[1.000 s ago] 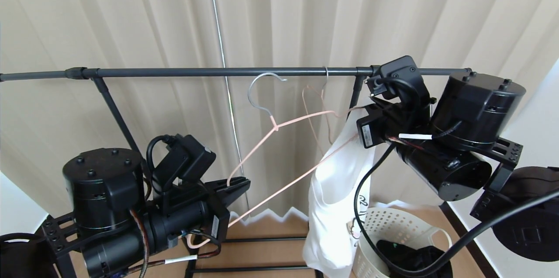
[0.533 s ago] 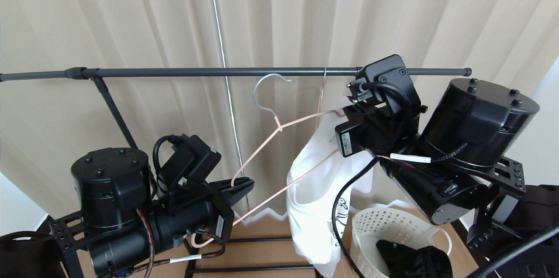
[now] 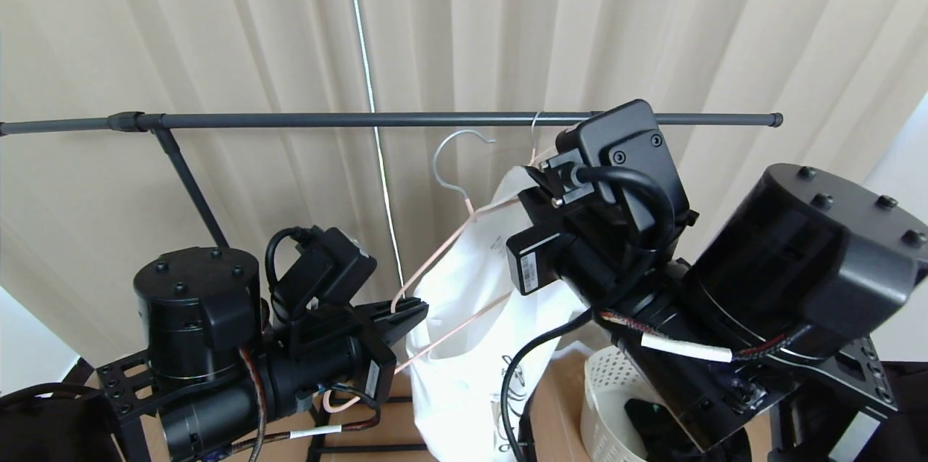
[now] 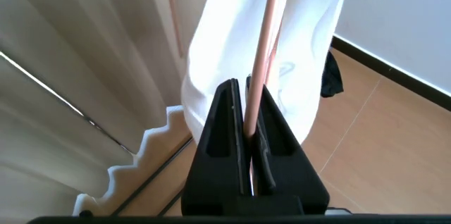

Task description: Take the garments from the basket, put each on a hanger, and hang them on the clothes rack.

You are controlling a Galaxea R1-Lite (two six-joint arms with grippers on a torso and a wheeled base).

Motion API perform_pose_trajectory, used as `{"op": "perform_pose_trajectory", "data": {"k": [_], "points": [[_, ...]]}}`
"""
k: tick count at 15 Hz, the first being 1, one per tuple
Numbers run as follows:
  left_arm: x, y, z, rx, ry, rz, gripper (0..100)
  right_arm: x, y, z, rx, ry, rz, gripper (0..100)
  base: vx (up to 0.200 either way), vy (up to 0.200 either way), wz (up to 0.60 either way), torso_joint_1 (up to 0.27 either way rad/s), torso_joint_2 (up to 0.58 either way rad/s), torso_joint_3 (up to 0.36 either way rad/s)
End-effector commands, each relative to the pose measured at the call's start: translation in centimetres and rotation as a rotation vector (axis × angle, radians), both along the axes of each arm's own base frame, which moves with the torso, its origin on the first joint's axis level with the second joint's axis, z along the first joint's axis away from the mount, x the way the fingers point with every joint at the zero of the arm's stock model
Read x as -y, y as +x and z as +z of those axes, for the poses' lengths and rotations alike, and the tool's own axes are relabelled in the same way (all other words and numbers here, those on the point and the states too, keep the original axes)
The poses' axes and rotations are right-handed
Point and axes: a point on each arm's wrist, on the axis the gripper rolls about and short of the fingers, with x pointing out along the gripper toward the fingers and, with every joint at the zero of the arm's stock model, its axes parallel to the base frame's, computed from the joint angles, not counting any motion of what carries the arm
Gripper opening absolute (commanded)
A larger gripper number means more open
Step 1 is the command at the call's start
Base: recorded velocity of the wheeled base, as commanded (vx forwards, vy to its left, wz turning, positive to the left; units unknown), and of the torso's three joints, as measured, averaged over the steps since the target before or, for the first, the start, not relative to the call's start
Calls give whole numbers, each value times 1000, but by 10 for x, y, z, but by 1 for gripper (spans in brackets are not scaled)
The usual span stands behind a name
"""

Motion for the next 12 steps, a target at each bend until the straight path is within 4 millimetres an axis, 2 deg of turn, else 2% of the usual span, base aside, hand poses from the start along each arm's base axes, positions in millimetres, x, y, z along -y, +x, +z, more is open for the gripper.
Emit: {"op": "perform_pose_trajectory", "data": {"k": [1, 8, 9, 12], "points": [[1, 1, -1, -2, 1, 0, 0, -12, -8, -9, -4, -10, 38, 0, 0, 0, 0, 0, 0, 0], [0, 1, 1, 11, -9, 3, 0, -14, -13, -13, -8, -19, 51, 0, 0, 0, 0, 0, 0, 0], [0, 1, 1, 14, -11, 3, 0, -14, -13, -13, -8, -19, 51, 100, 0, 0, 0, 0, 0, 0], [-1, 0, 2, 29, -22, 6, 0, -7, -5, -9, -2, -10, 17, 100, 0, 0, 0, 0, 0, 0]]}}
